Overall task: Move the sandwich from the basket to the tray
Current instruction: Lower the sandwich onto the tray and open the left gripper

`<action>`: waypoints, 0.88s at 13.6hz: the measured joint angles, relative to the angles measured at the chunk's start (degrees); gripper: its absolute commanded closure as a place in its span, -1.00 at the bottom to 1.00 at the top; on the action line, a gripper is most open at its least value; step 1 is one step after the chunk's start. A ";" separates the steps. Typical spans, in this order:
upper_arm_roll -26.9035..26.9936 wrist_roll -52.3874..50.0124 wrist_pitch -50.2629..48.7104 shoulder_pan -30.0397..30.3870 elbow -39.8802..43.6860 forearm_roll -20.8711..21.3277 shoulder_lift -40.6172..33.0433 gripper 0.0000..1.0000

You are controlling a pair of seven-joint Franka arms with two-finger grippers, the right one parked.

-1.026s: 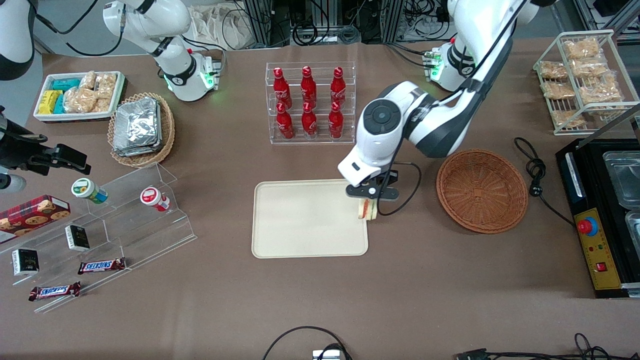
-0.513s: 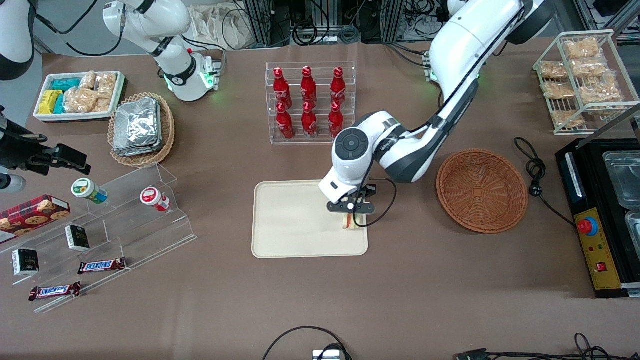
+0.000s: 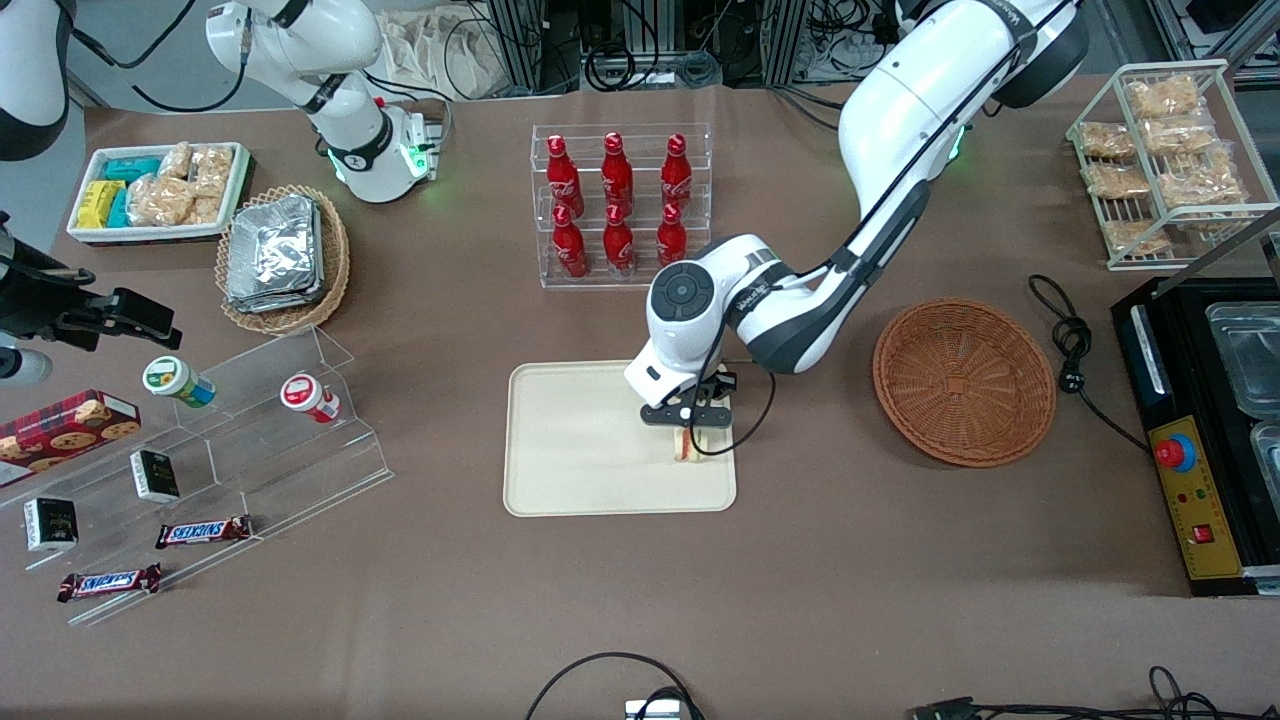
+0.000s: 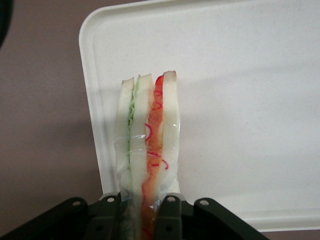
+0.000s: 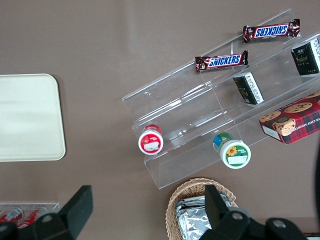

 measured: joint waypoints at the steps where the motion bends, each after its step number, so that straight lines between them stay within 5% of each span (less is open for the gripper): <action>1: 0.00 -0.10 0.06 -0.08 0.01 0.04 0.46 0.87; 4: 0.01 -0.21 0.73 -0.40 0.02 0.70 1.95 0.84; 7: 0.01 -0.50 0.87 -0.61 0.14 0.85 2.23 0.18; 12: 0.03 -1.62 0.88 -0.62 0.14 0.88 2.33 -0.51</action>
